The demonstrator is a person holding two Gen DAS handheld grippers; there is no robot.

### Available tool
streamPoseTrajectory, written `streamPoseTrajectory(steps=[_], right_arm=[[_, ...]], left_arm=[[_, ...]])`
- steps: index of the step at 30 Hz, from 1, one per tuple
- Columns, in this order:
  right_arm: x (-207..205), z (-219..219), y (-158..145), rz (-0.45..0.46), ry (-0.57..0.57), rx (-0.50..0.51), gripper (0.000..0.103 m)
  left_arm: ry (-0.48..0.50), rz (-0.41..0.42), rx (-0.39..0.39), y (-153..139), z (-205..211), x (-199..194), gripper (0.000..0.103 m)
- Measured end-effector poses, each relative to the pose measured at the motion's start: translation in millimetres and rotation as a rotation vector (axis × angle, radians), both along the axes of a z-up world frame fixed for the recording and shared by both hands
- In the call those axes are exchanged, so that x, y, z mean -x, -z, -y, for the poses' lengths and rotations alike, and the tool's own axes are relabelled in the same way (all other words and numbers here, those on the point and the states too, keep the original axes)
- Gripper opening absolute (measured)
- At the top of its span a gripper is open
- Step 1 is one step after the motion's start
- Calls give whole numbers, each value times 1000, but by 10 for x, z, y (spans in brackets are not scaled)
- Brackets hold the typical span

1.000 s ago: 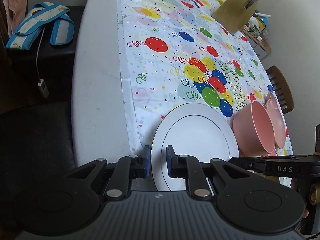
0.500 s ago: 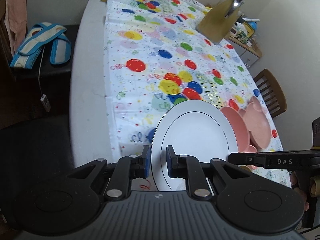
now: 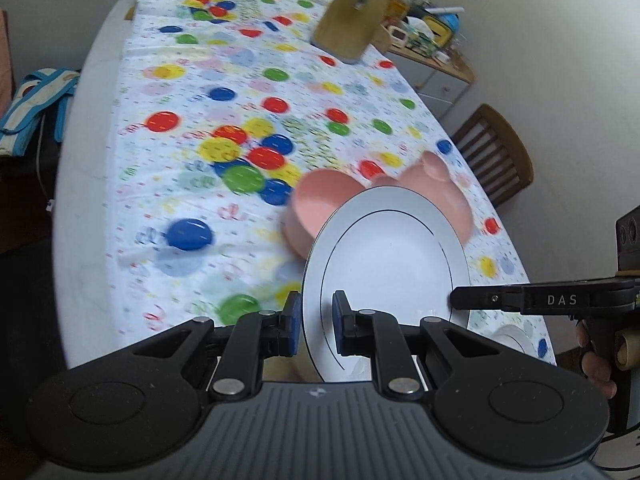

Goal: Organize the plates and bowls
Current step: 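Lift the small white plate and lower it onto the large white plate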

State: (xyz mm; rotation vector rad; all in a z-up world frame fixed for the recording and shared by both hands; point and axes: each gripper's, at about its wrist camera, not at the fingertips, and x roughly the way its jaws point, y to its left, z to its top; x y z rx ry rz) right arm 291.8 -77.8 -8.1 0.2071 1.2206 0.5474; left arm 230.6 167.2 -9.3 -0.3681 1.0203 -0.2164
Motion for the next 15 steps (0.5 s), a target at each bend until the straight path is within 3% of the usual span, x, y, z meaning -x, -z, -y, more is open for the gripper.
streamPoseTrajectory(steps=[15], right_arm=[[514,1755,82,-37,103,13,10]], left_arm=[[150,-48,19,137,1802,259,16]])
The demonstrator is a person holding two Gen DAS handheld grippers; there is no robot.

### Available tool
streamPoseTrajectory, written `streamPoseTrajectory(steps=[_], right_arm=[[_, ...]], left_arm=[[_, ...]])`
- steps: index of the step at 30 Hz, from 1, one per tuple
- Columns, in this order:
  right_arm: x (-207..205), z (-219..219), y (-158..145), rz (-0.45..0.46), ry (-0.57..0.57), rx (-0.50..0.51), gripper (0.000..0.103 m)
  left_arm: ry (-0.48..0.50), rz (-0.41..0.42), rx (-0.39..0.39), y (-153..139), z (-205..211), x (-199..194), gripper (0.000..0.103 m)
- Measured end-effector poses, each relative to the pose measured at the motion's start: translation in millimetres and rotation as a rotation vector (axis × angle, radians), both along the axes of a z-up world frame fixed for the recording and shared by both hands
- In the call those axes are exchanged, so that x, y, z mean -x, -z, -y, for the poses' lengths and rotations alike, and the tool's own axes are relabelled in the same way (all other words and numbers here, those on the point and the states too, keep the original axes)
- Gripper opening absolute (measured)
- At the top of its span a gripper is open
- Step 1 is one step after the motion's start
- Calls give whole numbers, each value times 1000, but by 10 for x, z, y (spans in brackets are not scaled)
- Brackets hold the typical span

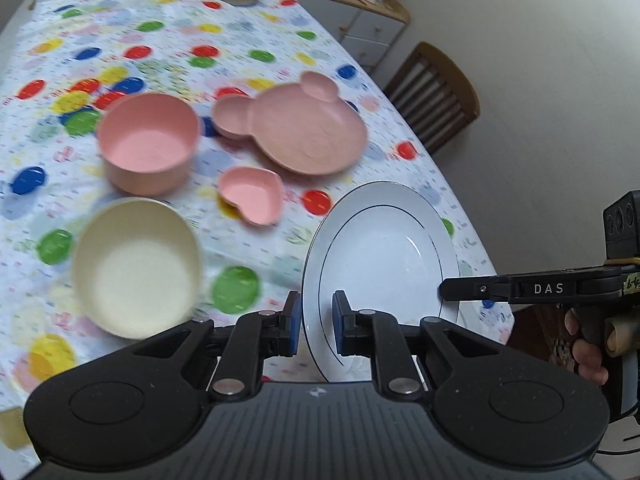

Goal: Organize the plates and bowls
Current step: 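Lift the small white plate and lower it onto the large white plate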

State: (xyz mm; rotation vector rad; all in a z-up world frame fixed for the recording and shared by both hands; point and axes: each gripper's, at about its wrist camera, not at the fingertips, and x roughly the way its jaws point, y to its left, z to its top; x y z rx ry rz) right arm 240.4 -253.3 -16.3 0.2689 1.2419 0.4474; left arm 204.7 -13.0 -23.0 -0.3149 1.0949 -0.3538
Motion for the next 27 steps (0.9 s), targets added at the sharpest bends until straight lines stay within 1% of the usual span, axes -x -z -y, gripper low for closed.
streamPoseTrajectory(steps=[6,12,20,27], right_arm=[[222,697,152,-28,53,15,10],[413,1178,385,-64,89,23,10],[504,1402,697,-92,78,43,10],[461,1462,848,-103,53,60,10]], left_arm=[[37,-33,-3,202,597,93,16],[49,-82,-30,464,946,172,16],[30,-126,-57,747,1148,238,16],[10,-140,-74,856,1232,236,16]])
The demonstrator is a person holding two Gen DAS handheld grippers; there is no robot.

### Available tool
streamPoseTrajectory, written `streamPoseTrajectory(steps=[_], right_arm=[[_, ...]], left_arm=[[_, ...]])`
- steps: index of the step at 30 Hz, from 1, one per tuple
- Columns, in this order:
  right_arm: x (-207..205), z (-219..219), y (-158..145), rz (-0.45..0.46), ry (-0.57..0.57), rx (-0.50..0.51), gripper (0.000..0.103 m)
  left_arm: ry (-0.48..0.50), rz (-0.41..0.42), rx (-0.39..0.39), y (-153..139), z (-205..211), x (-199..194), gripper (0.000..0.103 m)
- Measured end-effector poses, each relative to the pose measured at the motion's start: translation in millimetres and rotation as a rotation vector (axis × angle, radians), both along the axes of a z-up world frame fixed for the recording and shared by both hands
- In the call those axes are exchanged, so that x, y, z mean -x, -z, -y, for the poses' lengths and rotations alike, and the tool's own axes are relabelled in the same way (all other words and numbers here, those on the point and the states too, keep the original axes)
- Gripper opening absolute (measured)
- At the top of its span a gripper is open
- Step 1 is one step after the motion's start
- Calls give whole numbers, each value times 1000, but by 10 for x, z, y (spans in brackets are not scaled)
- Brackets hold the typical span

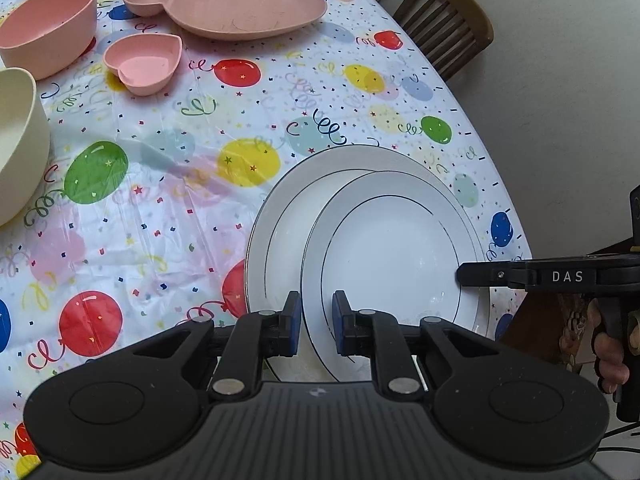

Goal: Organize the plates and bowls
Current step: 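Lift the small white plate and lower it onto the large white plate, then open both grippers and pull back from the stacked plates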

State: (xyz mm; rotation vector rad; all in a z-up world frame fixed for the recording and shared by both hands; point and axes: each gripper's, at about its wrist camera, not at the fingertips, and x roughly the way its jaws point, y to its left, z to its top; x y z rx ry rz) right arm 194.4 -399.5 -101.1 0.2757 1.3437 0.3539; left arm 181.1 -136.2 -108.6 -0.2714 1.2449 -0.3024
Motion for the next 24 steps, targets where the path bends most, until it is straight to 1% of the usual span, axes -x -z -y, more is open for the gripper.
streamPoseTrajectory(steps=[14,24], right_arm=[[-60,40,91,-11,-28,-7,9],[-69,25,95,-20,-58,-5,8]], left_arm=[[-20,-31,-32,86,53,-39,16],[-36,-46,-29,94,36,-49,16]])
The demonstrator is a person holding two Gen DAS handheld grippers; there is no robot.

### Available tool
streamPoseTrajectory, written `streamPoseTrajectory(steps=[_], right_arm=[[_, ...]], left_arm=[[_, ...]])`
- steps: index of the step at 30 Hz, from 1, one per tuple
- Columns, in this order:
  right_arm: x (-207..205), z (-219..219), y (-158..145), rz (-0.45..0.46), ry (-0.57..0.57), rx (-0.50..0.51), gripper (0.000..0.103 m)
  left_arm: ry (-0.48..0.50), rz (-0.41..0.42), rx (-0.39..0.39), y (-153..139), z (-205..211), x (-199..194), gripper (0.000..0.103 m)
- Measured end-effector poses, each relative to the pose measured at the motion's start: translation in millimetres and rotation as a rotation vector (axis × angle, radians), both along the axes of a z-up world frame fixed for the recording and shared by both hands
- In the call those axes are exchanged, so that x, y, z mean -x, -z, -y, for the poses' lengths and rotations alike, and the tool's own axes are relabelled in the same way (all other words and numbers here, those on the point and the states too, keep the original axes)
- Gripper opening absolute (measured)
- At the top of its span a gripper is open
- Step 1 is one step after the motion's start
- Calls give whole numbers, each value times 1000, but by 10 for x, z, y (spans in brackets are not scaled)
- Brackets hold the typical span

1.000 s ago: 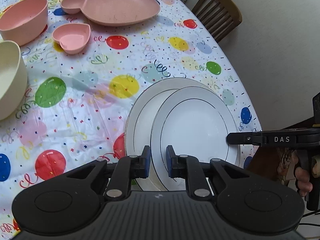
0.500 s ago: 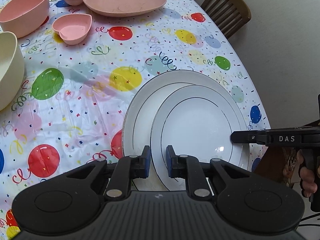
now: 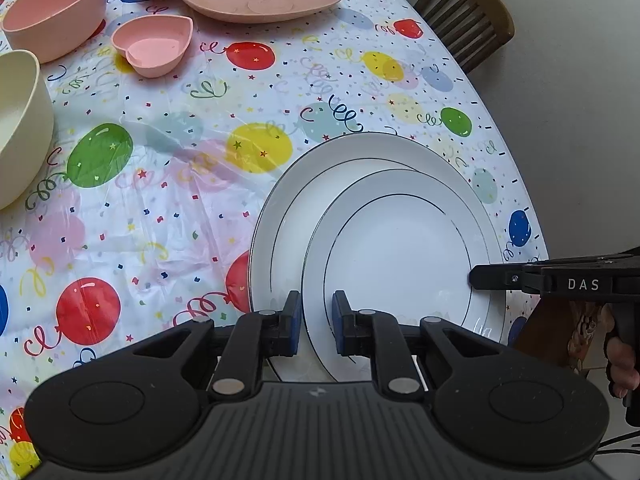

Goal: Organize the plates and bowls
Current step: 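Open both grippers and pull back from the stacked plates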

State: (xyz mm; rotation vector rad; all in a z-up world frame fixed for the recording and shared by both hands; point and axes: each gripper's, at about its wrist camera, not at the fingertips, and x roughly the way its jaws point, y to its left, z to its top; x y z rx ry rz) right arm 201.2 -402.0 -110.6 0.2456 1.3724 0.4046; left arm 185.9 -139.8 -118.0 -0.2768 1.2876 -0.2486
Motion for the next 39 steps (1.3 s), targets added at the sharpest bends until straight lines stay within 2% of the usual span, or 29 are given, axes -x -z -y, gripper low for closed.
streamPoseTrajectory(steps=[11,26,30,32,39], right_arm=[[-16,28,12,-22,-7,-17,7],[-31,-42,7,-19,-23,16,8],[-22,-39,-30,-8,-39,23,12],[2,-53,-71,8,-56,24,17],[130,-206,-377,125,-149,3,21]], left_arm=[[-11,2,-8,-39,-23,21,16],[-29,19,-23,-100,-27,167,16],[-37,38,-33,-167,-33,231,16],[-42,60,-34,-231,-38,276,16],[-56,163,-77,-538,-16,443,16]])
